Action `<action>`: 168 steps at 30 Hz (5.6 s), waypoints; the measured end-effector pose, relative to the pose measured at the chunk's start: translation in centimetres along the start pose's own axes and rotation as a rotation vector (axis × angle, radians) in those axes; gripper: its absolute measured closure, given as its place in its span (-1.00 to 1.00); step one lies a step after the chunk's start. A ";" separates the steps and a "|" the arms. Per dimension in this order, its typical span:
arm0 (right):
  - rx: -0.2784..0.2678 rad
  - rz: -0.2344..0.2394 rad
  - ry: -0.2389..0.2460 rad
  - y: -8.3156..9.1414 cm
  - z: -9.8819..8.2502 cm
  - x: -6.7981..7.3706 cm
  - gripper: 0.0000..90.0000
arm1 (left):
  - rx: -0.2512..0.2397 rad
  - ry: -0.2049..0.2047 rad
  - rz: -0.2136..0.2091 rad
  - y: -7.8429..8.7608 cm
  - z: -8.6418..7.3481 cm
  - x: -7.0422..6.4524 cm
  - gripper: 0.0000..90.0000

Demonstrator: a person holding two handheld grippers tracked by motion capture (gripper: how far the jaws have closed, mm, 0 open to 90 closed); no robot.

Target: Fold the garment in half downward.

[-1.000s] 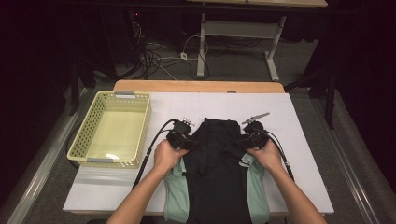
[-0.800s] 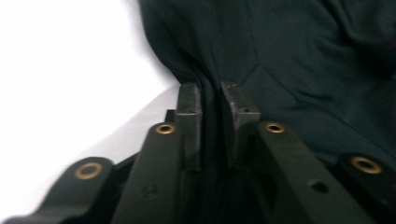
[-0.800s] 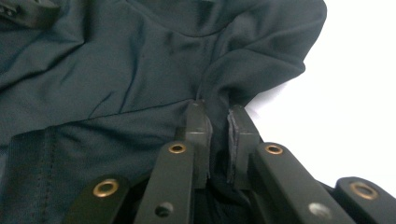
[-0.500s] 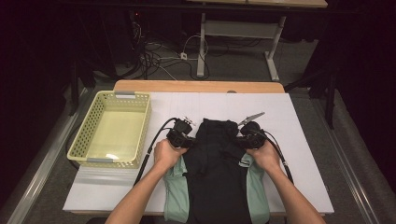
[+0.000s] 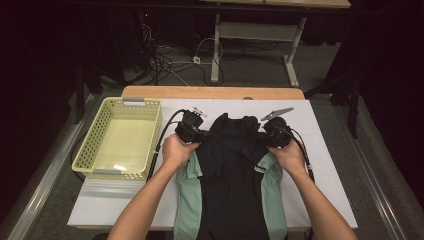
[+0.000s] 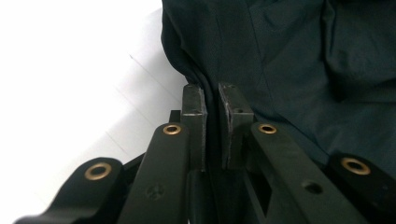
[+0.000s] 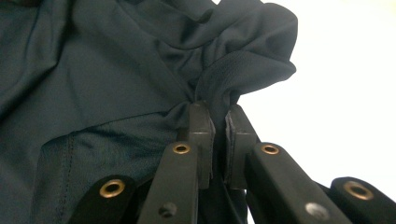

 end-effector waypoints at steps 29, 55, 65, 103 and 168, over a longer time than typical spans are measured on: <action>-0.092 -0.116 0.006 0.3 2.5 -1.6 0.88 | -0.079 0.006 0.061 0.2 3.0 0.9 0.78; -0.155 -0.072 0.102 3.9 -0.9 3.9 0.87 | -0.163 -0.071 -0.044 3.1 -1.1 -3.8 0.78; -0.168 -0.029 0.104 4.1 -2.2 5.2 0.87 | -0.163 -0.068 -0.032 3.0 -2.6 -4.5 0.78; -0.184 0.068 0.108 5.7 -9.7 8.9 0.87 | -0.164 -0.109 -0.132 2.9 -9.9 -8.5 0.78; -0.271 0.130 -0.064 9.5 -14.0 7.5 0.17 | -0.202 -0.009 0.018 4.9 -13.0 -7.0 -0.14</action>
Point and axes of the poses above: each handheld gripper's, and its own axes: y roughly backward along the jaws, z roughly out of its top, x roughly to its left, the point moved 6 cm from there along -y, roughly forward along the jaws, and after that the axes turned 2 degrees about x, right-handed, at the moved point
